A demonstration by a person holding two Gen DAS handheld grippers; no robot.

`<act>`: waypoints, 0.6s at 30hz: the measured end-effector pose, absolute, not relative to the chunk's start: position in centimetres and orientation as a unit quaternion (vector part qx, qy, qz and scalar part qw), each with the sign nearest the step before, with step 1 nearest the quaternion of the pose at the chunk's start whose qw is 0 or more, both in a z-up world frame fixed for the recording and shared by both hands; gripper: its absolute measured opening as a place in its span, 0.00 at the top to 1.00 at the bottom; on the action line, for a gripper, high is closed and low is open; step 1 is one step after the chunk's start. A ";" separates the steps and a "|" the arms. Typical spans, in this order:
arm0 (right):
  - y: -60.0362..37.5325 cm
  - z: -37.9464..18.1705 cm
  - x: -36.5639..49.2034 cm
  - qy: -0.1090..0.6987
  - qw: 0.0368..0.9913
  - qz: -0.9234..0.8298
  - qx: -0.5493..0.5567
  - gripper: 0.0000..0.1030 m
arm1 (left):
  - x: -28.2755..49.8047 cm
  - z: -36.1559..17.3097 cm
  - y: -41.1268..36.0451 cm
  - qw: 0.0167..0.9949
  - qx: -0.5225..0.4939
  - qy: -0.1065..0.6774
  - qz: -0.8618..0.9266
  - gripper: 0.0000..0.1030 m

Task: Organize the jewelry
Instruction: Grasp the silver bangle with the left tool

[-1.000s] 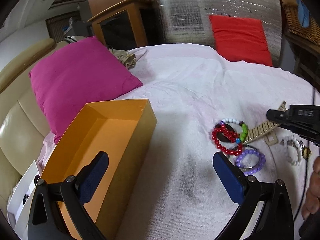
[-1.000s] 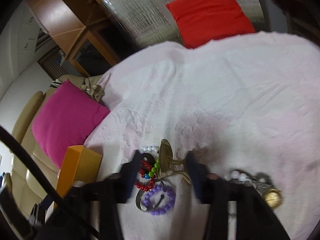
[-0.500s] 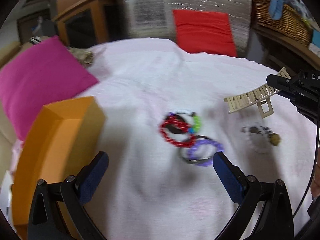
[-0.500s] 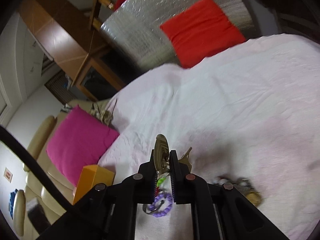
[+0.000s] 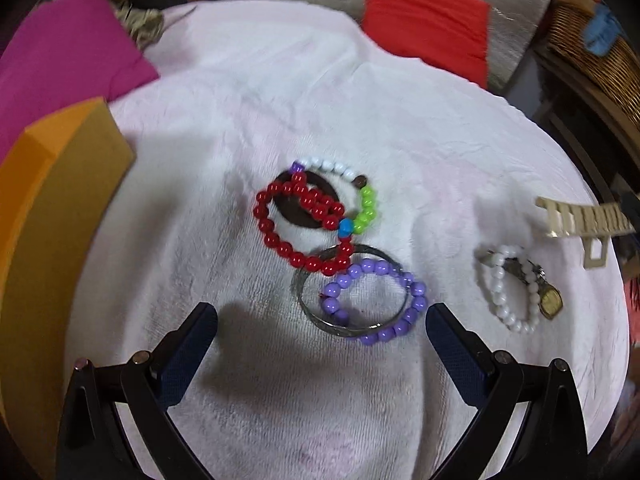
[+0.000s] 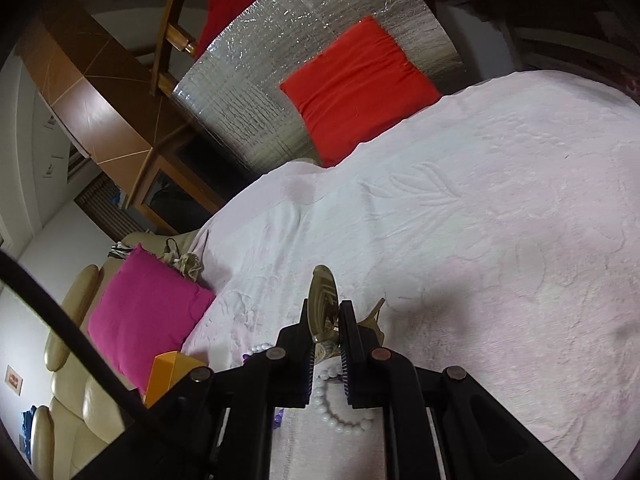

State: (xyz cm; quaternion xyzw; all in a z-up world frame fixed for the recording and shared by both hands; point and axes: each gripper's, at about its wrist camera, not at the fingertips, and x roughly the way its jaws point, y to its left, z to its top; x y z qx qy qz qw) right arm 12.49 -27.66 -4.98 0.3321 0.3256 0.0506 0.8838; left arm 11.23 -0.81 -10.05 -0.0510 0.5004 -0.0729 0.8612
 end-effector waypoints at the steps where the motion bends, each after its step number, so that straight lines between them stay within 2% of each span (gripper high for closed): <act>1: -27.8 -5.1 12.4 0.327 0.883 0.051 0.332 0.88 | 11.3 -10.2 -0.9 0.861 -0.051 0.501 -0.069 0.00; 3: -27.9 -5.2 12.4 0.329 0.882 0.050 0.333 0.88 | 11.6 -10.3 -1.1 0.865 -0.045 0.496 -0.062 0.01; 6: -28.0 -5.2 12.4 0.330 0.882 0.050 0.332 0.88 | 12.0 -10.2 -1.1 0.870 -0.045 0.487 -0.061 0.13; 8: -27.8 -5.2 12.4 0.330 0.882 0.051 0.331 0.88 | 12.3 -10.1 -0.8 0.871 -0.050 0.484 -0.071 0.23; 10: -27.7 -5.2 12.3 0.330 0.883 0.052 0.330 0.88 | 12.1 -9.8 -1.1 0.871 -0.049 0.481 -0.090 0.40; 11: -27.7 -5.2 12.3 0.329 0.883 0.052 0.330 0.88 | 12.0 -9.7 -1.4 0.870 -0.046 0.481 -0.100 0.43; 18: -27.0 -5.1 11.9 0.327 0.886 0.060 0.323 0.88 | 11.0 -8.8 0.2 0.867 -0.066 0.479 -0.120 0.43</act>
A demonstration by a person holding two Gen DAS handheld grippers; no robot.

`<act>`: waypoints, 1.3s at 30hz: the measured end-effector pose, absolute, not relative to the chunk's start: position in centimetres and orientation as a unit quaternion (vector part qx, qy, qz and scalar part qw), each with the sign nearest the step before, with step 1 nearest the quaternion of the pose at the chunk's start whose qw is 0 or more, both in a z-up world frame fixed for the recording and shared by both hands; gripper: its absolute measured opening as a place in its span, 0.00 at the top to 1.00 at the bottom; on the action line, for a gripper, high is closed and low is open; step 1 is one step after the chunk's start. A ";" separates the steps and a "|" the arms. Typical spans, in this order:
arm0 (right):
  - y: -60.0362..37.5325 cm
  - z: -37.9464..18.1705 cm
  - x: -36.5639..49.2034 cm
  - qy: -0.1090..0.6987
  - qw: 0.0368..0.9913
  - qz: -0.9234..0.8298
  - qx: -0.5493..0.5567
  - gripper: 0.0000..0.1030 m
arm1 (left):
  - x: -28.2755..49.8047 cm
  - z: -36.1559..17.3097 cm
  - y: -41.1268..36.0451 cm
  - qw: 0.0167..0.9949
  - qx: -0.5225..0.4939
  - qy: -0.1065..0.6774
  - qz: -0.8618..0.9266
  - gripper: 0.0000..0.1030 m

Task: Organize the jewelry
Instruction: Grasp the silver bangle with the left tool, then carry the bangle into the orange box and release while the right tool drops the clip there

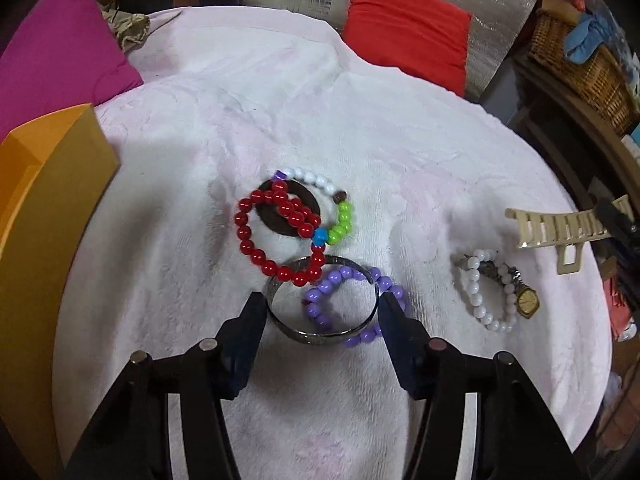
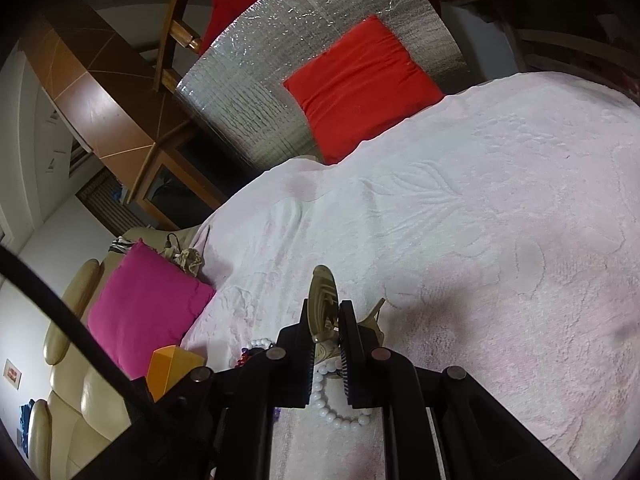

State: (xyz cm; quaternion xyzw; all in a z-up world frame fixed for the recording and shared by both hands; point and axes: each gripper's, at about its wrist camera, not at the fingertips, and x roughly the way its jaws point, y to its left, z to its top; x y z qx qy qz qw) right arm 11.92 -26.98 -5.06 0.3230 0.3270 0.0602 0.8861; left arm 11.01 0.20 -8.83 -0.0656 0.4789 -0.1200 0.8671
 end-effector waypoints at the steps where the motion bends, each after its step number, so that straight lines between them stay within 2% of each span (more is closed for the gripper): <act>1: -26.8 -5.0 11.9 0.327 0.887 0.062 0.321 0.88 | 10.7 -8.6 0.5 0.867 -0.067 0.478 -0.122 0.43; 6: -25.7 -4.8 11.7 0.325 0.891 0.072 0.309 0.88 | 8.7 -7.2 1.1 0.868 -0.070 0.467 -0.155 0.43; 14: -23.1 -4.4 12.0 0.319 0.896 0.097 0.294 0.88 | 6.2 -3.5 2.0 0.902 -0.037 0.394 -0.174 0.43; 24: -18.2 -3.7 13.0 0.318 0.893 0.142 0.286 0.88 | 4.7 -0.3 8.1 0.939 -0.068 0.329 -0.068 0.43; 32: -9.2 -1.7 13.2 0.312 0.894 0.211 0.244 0.88 | 1.6 1.6 15.1 0.953 -0.110 0.276 0.061 0.43; 39: -0.3 -0.5 12.8 0.304 0.889 0.283 0.193 0.88 | 0.7 -0.4 22.4 0.927 -0.136 0.304 0.173 0.43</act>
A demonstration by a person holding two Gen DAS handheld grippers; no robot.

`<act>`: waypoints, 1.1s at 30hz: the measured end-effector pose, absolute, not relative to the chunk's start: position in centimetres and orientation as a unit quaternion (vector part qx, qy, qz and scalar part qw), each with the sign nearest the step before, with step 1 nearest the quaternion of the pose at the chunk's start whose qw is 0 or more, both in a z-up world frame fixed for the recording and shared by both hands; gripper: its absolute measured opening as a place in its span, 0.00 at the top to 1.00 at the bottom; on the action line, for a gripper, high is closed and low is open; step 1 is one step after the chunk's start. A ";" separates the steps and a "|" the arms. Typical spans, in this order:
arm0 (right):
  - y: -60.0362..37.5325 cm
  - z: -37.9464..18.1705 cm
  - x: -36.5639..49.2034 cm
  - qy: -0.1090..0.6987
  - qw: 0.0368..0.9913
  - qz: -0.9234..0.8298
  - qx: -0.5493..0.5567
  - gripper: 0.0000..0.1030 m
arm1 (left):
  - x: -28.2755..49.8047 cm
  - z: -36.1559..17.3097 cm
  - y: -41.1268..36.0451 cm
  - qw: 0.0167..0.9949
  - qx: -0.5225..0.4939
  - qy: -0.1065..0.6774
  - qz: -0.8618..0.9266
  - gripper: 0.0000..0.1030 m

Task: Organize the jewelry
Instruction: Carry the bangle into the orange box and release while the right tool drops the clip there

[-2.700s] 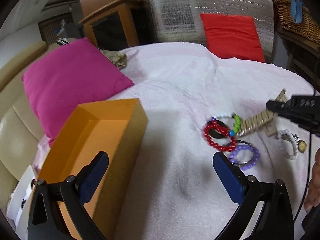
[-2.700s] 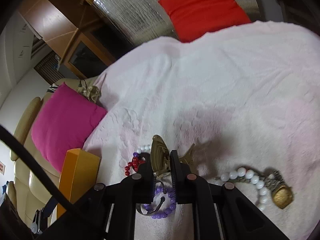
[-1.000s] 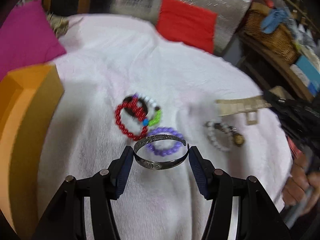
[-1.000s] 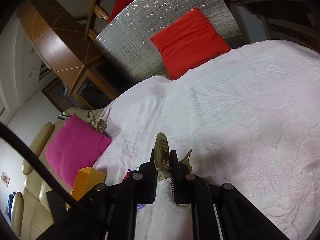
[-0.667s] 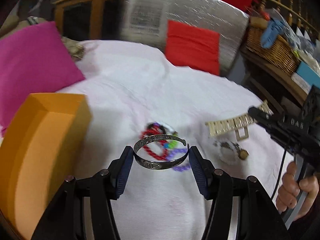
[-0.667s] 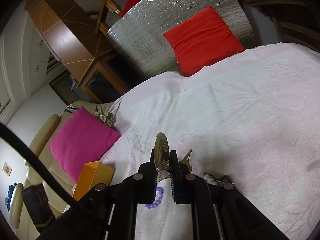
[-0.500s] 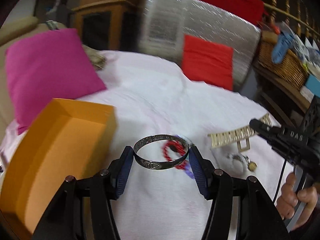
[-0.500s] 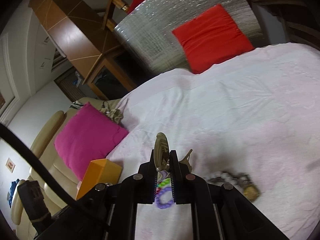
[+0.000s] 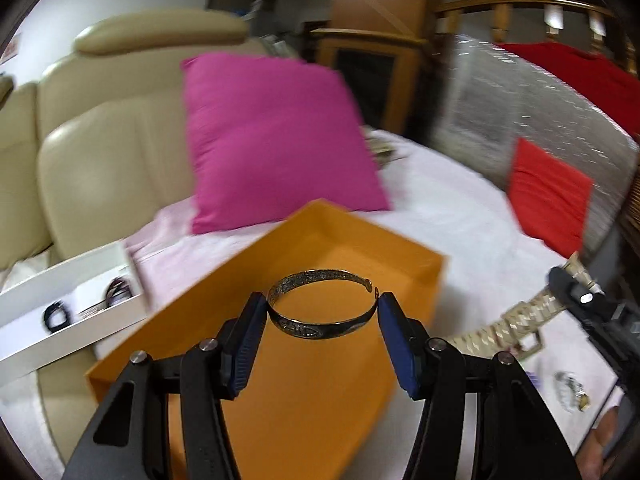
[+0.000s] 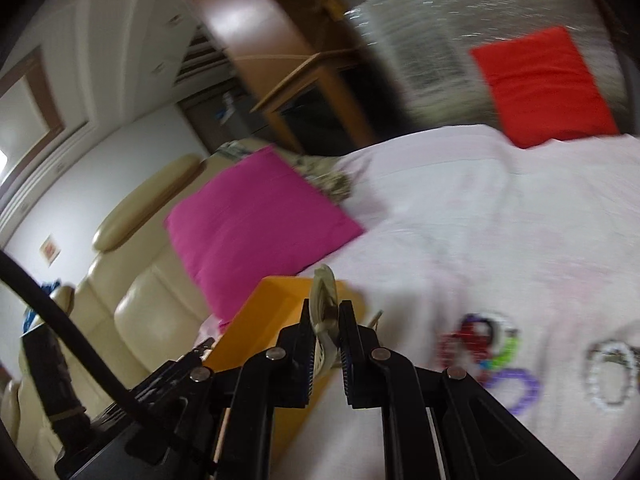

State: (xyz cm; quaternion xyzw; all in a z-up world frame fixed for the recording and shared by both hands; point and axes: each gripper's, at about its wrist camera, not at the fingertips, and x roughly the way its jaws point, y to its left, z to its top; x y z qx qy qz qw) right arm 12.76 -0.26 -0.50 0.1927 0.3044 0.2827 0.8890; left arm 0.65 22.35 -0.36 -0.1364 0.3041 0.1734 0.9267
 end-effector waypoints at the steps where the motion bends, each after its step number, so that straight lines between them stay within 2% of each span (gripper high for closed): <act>1: 1.0 -0.4 12.7 0.304 0.887 0.294 0.188 0.88 | 0.7 -0.7 23.2 0.922 -0.139 0.310 0.183 0.43; 9: 9.1 -1.6 14.0 0.319 0.863 0.354 0.168 0.88 | 0.8 -3.6 26.9 0.894 -0.149 0.357 0.225 0.43; 18: 11.7 -5.7 16.2 0.377 0.838 0.353 0.177 0.86 | 0.6 -3.9 27.3 0.885 -0.134 0.368 0.253 0.42; 21: 10.2 -5.7 16.8 0.381 0.837 0.341 0.195 0.64 | 0.1 -2.8 26.6 0.895 -0.109 0.337 0.272 0.37; 22: 9.6 -5.5 16.8 0.376 0.837 0.342 0.203 0.52 | 0.0 -2.5 26.2 0.899 -0.101 0.328 0.273 0.35; 23: 8.8 -5.2 16.8 0.367 0.839 0.340 0.214 0.47 | 0.0 -2.2 25.7 0.902 -0.091 0.320 0.273 0.35; 33: -0.3 -3.8 16.4 0.350 0.868 0.259 0.241 0.47 | 1.4 -0.5 18.2 0.939 -0.002 0.269 0.214 0.34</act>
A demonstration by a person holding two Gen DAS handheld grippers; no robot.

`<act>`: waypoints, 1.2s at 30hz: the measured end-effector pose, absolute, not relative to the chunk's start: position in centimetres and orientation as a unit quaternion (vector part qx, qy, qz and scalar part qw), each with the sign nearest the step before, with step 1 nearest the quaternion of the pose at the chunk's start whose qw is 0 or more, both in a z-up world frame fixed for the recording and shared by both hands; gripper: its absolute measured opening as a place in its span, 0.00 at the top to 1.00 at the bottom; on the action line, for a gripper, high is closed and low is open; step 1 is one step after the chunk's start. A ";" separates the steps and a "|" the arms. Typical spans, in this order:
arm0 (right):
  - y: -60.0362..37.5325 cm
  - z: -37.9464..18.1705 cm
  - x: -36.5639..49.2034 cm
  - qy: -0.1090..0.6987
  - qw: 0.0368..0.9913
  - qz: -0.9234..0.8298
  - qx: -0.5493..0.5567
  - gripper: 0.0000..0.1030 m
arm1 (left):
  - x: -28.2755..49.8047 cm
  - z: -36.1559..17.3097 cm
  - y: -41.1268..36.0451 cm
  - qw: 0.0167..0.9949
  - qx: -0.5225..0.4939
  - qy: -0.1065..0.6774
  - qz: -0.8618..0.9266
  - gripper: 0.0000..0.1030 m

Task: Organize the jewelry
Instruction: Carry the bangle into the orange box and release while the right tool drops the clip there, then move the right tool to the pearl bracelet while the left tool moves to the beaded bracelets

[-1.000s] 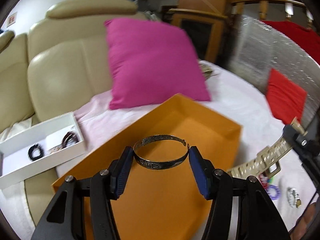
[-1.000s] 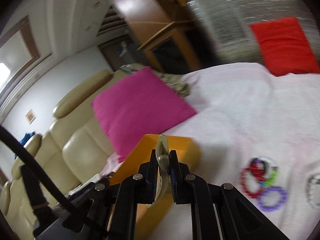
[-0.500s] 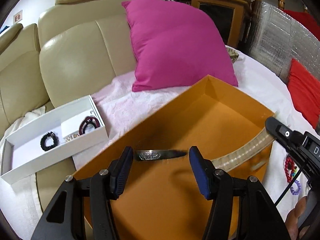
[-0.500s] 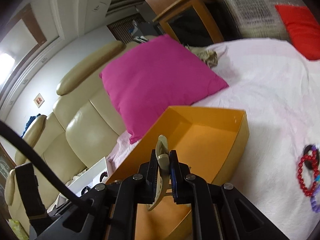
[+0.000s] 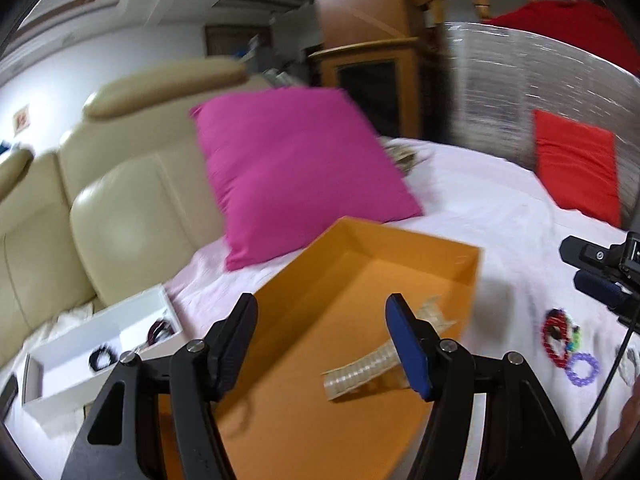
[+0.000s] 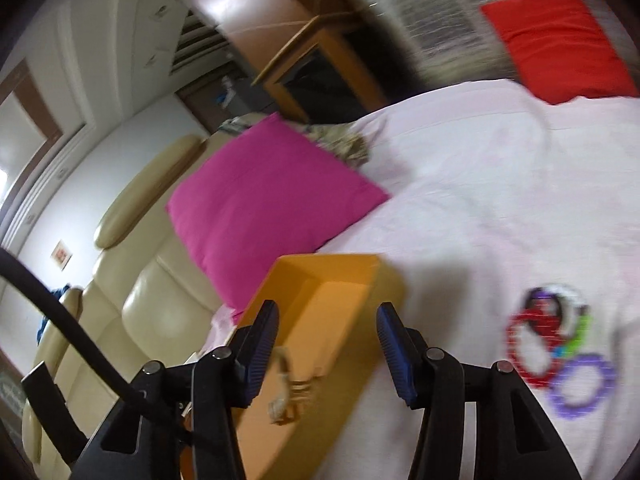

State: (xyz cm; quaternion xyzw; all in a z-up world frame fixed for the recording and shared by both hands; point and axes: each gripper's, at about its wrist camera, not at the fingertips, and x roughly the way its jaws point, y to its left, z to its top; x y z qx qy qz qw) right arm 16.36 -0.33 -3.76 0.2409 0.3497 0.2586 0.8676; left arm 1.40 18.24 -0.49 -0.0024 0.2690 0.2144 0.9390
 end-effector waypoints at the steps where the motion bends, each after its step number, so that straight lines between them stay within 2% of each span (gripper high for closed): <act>1: -1.6 -3.7 16.3 0.351 0.870 0.248 0.244 0.47 | 1.7 -0.4 17.3 0.942 0.007 0.268 0.201 0.31; 9: -14.2 -3.9 14.2 0.378 0.869 0.159 0.278 0.47 | 3.4 -0.8 10.8 0.952 0.044 0.282 0.109 0.29; 18: -25.1 -6.2 11.9 0.427 0.838 0.095 0.327 0.47 | 7.2 -4.6 5.3 0.920 0.053 0.388 -0.009 0.28; 24: -28.2 -9.2 12.0 0.470 0.819 0.063 0.324 0.52 | 8.6 -5.8 4.3 0.910 0.045 0.412 -0.019 0.29; 26: -28.6 -10.2 12.3 0.481 0.810 0.065 0.328 0.59 | 8.9 -6.0 4.3 0.905 0.032 0.424 -0.028 0.29; 31: -28.0 -11.3 13.4 0.499 0.807 0.063 0.311 0.66 | 9.2 -6.5 3.1 0.903 0.049 0.426 -0.038 0.29; 36: -27.3 -10.9 13.6 0.487 0.817 0.066 0.302 0.66 | 9.5 -6.7 3.5 0.902 0.058 0.427 -0.029 0.29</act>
